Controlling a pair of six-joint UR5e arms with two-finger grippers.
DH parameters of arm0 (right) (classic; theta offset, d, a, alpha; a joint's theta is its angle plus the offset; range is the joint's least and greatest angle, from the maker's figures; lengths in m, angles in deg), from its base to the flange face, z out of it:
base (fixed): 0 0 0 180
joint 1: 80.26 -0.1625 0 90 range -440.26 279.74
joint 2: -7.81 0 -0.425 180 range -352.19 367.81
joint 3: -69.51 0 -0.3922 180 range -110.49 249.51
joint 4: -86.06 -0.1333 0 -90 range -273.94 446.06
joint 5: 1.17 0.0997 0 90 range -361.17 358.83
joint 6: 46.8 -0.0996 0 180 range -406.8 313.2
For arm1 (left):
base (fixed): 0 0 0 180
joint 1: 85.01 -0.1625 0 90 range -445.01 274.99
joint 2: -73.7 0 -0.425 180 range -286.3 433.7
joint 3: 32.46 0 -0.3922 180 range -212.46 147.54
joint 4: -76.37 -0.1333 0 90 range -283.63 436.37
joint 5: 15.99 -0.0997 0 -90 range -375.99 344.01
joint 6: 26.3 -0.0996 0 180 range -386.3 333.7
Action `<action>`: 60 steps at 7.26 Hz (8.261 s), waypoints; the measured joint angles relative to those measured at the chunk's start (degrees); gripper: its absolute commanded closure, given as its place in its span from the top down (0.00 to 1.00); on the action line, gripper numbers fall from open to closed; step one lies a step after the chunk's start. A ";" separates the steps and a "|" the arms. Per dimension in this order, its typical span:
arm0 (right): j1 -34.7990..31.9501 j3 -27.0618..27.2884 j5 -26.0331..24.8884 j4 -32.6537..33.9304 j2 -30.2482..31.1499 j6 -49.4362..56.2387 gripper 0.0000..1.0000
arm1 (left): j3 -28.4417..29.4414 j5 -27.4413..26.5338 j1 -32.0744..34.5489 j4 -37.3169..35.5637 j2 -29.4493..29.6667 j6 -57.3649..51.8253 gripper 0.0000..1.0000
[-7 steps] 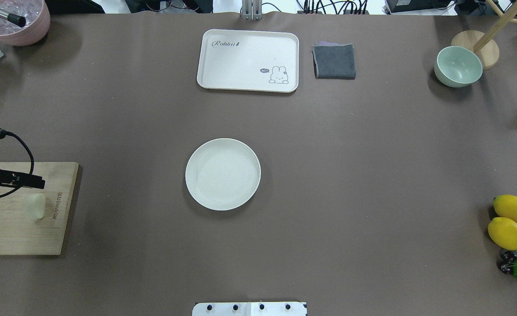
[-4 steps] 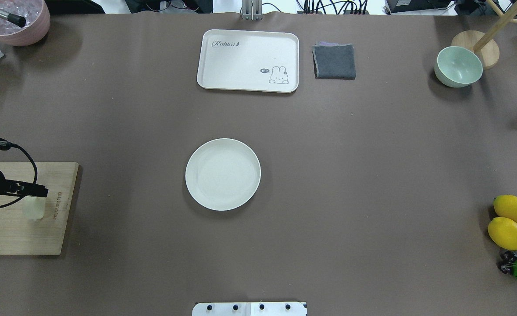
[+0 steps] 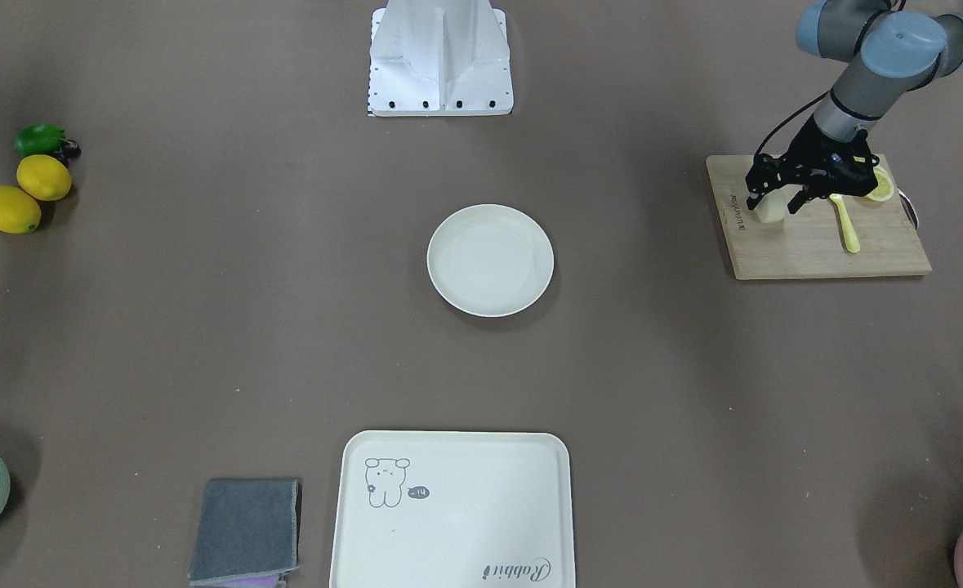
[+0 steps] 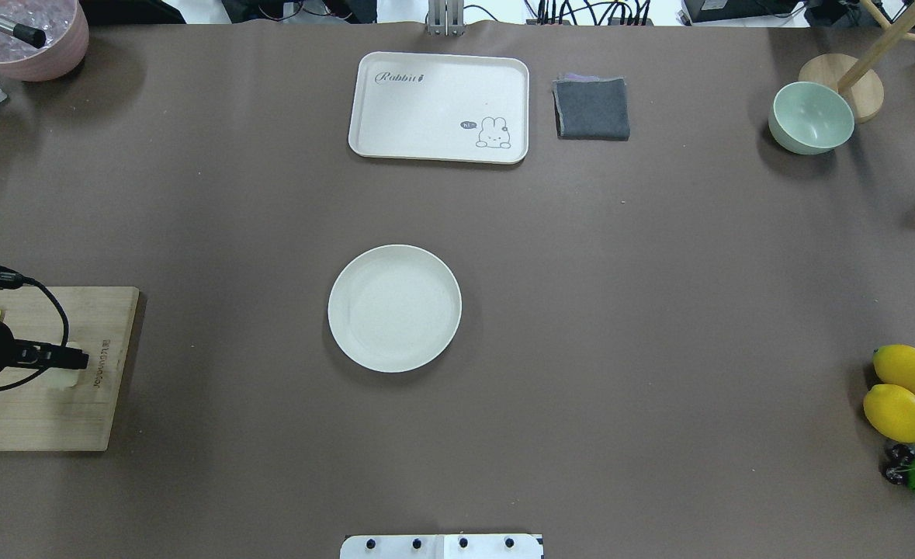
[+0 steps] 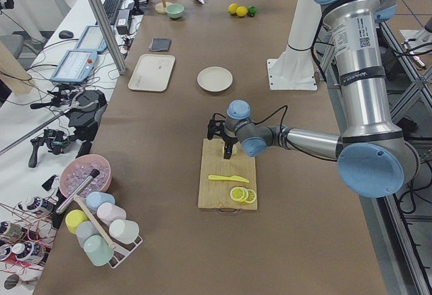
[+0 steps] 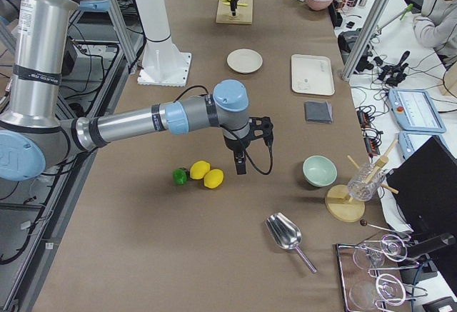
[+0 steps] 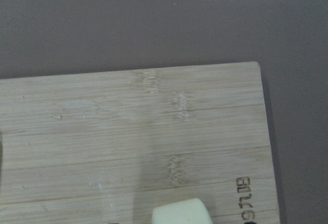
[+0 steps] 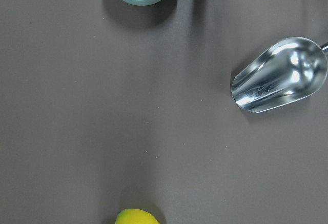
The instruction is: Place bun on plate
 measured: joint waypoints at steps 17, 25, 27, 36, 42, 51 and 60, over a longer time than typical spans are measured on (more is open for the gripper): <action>-0.87 -0.33 0.00 -0.09 1.80 0.00 1.00 | 12.72 -7.75 -12.09 -10.68 45.77 23.13 0.84; -2.06 -1.12 -0.05 -0.08 5.57 0.03 1.00 | -3.41 1.13 -1.46 -32.21 43.41 17.15 0.97; -3.34 -2.26 -0.19 -0.09 7.33 0.16 1.00 | -12.36 5.78 9.68 -52.21 41.45 -0.44 0.97; -6.52 -7.06 0.30 0.00 8.08 0.18 1.00 | 5.03 18.45 54.30 -62.80 16.38 -77.43 0.97; -6.62 -7.14 0.34 -0.06 7.95 0.18 1.00 | 4.32 18.17 54.62 -62.09 11.98 -77.55 0.97; -6.54 -7.86 0.29 0.02 7.78 0.13 1.00 | 2.82 17.76 55.10 -61.11 11.10 -78.01 0.97; -6.54 -8.34 0.29 0.01 7.90 0.12 1.00 | 2.51 16.50 55.02 -61.30 11.11 -77.89 0.97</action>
